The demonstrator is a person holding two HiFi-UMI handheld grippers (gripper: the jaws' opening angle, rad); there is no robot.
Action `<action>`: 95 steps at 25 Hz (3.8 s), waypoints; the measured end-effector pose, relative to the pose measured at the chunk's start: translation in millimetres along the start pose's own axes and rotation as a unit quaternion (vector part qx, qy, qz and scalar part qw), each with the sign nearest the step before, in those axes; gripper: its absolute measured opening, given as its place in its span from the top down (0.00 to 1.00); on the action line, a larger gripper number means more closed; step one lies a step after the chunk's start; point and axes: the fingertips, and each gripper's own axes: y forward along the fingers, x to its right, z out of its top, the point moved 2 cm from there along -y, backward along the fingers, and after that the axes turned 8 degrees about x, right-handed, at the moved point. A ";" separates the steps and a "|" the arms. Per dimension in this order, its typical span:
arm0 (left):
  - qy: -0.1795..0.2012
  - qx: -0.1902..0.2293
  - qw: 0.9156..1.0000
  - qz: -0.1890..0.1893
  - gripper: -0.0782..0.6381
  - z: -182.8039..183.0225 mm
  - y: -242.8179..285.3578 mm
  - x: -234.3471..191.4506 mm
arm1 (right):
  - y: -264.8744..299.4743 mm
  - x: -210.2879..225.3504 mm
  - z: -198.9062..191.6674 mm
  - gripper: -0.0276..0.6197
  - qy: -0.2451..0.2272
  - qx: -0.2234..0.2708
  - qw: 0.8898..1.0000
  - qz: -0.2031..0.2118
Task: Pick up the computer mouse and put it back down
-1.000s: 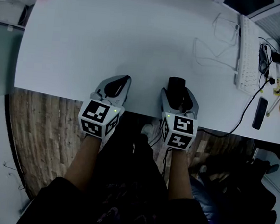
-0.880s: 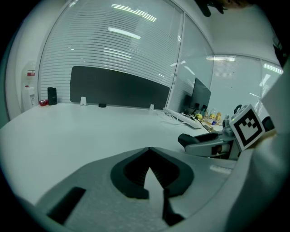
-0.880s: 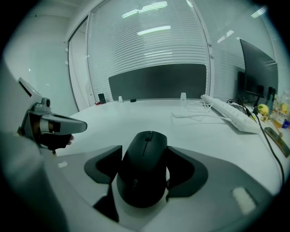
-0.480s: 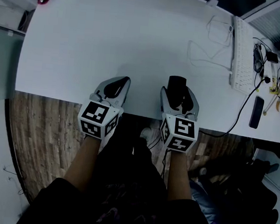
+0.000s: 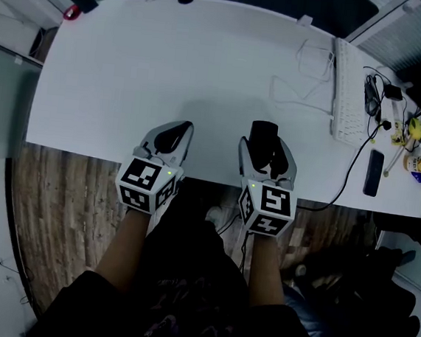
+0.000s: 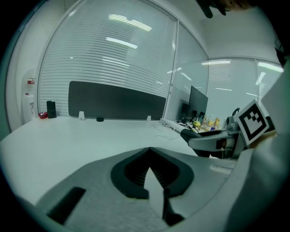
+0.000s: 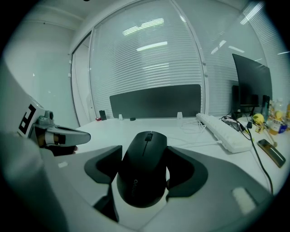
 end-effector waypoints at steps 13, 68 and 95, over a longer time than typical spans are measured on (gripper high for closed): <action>0.017 0.053 0.998 0.006 0.89 49.6 -25.0 27.1 | -37.8 -2.6 53.1 0.46 -0.008 0.056 0.998 0.009; 0.078 0.183 0.980 0.008 0.89 151.7 -94.4 104.9 | -148.8 17.6 158.3 0.46 -0.047 0.193 0.980 0.006; 0.069 0.172 0.983 0.009 0.89 152.6 -83.3 86.7 | -132.4 25.0 175.3 0.46 -0.049 0.193 0.980 -0.004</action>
